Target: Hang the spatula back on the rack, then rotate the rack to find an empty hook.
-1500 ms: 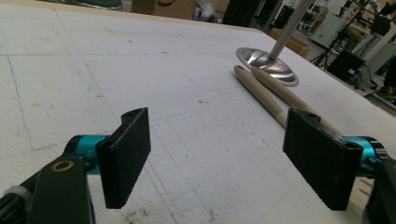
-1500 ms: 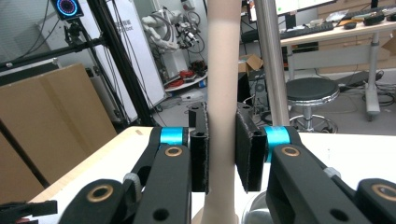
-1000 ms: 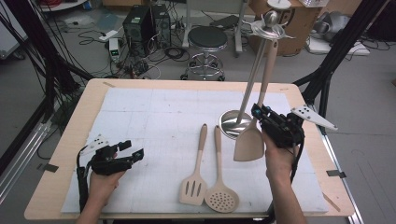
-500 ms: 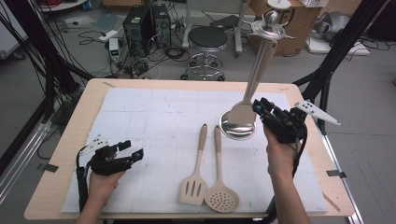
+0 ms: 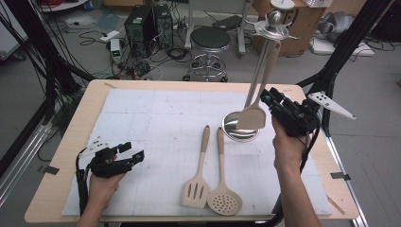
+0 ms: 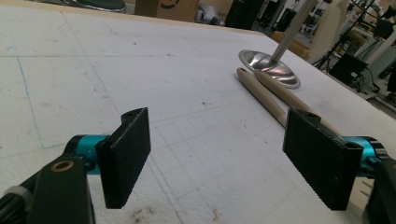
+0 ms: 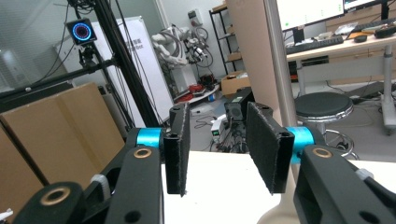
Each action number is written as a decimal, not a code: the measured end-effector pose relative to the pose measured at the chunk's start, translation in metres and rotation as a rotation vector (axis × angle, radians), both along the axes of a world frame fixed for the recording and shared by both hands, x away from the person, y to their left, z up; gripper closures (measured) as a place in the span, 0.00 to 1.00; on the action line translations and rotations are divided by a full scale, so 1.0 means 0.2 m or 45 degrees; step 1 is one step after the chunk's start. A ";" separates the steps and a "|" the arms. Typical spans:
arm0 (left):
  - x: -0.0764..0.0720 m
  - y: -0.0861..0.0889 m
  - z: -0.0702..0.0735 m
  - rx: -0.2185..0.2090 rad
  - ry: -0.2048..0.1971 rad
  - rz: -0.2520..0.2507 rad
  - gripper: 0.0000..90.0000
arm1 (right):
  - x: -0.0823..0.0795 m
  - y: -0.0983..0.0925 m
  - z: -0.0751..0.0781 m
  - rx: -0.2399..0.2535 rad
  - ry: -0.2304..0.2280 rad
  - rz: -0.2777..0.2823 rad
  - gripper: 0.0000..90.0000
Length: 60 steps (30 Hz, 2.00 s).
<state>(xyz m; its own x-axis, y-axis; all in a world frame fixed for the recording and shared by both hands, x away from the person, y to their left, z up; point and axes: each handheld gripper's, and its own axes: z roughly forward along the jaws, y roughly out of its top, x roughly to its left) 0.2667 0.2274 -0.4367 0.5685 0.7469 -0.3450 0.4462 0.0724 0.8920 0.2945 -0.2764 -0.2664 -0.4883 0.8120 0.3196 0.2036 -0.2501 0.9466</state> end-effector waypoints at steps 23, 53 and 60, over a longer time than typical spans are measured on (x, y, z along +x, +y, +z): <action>0.01 0.00 -0.01 0.003 0.002 0.001 0.27 | 0.12 -0.11 0.22 0.140 -0.074 -0.065 0.79; 0.00 0.00 0.00 -0.002 -0.002 -0.001 0.27 | 0.27 -0.07 0.32 0.205 -0.113 -0.118 0.99; 0.00 0.00 0.00 -0.002 -0.005 -0.001 0.27 | 0.27 -0.05 0.33 0.200 -0.127 -0.114 0.99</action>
